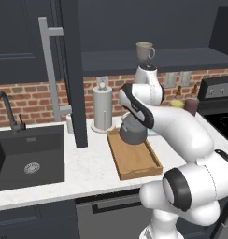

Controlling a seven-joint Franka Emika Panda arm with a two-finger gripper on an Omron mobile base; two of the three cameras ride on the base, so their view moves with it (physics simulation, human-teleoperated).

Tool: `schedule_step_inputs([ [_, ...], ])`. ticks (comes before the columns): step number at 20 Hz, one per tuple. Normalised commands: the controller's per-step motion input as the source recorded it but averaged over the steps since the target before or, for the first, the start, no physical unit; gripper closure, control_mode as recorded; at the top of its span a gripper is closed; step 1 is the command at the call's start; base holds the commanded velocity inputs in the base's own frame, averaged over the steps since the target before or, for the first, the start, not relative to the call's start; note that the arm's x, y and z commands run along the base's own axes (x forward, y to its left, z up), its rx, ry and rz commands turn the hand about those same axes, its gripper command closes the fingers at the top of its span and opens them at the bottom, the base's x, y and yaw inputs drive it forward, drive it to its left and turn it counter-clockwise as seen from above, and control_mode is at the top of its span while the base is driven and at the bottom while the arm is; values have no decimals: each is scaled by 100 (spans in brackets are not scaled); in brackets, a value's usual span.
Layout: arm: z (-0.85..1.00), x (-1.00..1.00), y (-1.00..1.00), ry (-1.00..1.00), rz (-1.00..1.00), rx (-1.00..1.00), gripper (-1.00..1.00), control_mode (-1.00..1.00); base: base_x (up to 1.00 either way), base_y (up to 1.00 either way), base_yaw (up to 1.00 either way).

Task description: Pick the kettle from the counter and place it on the tray. Then pick the mug from the cabinet and place it on the tray. Then close the cabinet doors.

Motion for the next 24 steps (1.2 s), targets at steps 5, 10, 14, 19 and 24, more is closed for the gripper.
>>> schedule_step_inputs([
  [5,-30,37,0,0,0,0,100,-100,0,0,0],
  [10,-28,13,0,0,0,0,100,-100,0,0,0],
  [14,-25,9,0,2,0,0,100,-100,0,0,0],
  [19,-23,21,0,0,0,2,100,-100,0,0,0],
  [24,-25,26,0,0,0,1,100,-100,0,0,0],
])
